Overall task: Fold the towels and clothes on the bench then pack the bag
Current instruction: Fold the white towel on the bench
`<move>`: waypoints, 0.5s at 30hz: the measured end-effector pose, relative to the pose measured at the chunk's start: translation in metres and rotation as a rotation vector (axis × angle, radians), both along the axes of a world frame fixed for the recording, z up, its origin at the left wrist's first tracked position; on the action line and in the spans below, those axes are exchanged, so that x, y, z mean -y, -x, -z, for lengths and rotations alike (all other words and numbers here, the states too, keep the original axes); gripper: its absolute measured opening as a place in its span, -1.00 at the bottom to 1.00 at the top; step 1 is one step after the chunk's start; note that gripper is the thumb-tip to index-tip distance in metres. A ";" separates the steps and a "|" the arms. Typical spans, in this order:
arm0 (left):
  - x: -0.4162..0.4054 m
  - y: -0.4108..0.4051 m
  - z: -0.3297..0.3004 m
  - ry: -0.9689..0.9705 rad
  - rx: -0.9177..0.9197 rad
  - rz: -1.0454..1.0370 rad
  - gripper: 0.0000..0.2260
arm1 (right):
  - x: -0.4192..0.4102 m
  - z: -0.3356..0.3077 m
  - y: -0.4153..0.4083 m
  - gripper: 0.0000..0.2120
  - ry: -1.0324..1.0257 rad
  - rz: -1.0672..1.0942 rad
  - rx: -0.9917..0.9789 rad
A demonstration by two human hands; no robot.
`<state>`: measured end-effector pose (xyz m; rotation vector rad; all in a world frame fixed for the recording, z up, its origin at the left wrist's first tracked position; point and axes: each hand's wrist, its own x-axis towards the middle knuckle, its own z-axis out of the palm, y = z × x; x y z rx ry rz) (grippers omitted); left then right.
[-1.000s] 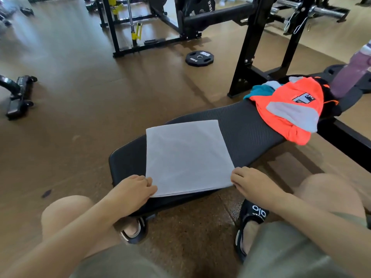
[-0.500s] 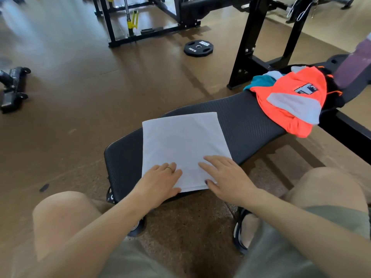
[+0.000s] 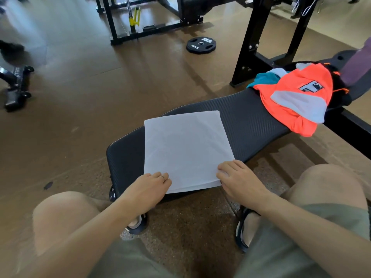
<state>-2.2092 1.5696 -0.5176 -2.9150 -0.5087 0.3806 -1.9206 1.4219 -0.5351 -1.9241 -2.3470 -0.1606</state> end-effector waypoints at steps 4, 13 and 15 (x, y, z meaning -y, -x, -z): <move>-0.001 0.006 -0.006 -0.004 0.004 0.003 -0.82 | -0.002 -0.005 0.002 -0.85 -0.007 0.034 0.005; -0.008 0.016 -0.025 -0.024 -0.014 -0.029 -0.89 | -0.002 -0.023 -0.009 -0.82 0.009 0.186 0.037; -0.014 0.017 -0.036 -0.041 0.058 -0.013 -0.89 | -0.004 -0.031 -0.011 -0.81 -0.040 0.189 0.025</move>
